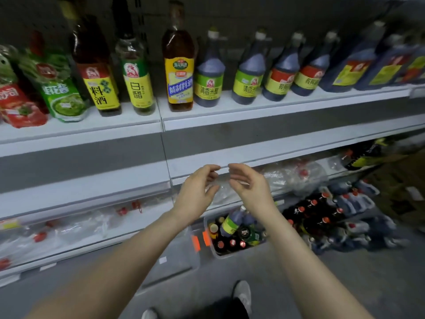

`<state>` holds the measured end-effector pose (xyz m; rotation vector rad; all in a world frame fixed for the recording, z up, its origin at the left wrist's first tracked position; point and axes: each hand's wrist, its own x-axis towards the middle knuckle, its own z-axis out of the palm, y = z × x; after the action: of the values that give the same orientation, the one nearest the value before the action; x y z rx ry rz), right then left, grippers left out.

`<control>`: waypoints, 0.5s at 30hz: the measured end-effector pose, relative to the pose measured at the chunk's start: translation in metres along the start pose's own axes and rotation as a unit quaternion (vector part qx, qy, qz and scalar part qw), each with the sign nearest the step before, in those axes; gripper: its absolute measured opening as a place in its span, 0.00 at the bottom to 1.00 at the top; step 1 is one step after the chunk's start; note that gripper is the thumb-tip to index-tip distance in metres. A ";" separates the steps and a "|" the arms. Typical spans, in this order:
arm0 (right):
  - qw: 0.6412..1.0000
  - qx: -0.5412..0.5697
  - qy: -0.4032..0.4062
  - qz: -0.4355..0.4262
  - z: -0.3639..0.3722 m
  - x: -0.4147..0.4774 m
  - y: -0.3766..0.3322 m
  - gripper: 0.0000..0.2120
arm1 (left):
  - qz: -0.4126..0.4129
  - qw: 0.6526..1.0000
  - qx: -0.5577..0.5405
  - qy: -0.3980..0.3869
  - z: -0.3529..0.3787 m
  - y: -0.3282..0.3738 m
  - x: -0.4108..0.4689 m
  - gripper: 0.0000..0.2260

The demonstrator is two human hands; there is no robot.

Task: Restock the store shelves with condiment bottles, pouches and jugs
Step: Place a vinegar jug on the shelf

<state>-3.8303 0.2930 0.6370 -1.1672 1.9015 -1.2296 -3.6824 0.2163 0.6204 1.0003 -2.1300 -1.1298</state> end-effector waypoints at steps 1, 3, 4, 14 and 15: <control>1.000 0.000 0.001 0.005 -0.010 0.001 0.010 0.18 | -0.002 1.000 0.001 -0.005 0.012 0.002 0.005 0.19; 1.000 -0.005 -0.005 0.019 -0.034 0.005 0.033 0.18 | -0.011 1.000 0.006 -0.011 0.041 0.006 0.014 0.19; 1.000 -0.006 -0.011 0.027 -0.048 0.007 0.045 0.17 | -0.020 1.000 0.007 -0.014 0.057 0.009 0.018 0.19; 0.989 -0.002 -0.046 0.141 -0.159 0.026 0.197 0.18 | -0.140 0.988 -0.024 -0.051 0.213 -0.012 0.042 0.18; 0.986 0.001 -0.049 0.157 -0.160 0.027 0.213 0.18 | -0.152 0.987 -0.026 -0.049 0.223 -0.019 0.040 0.18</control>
<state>-4.0491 0.3735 0.5062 -0.8681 1.9213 -0.9848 -3.8600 0.2799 0.4942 1.3030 -2.0579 -1.3960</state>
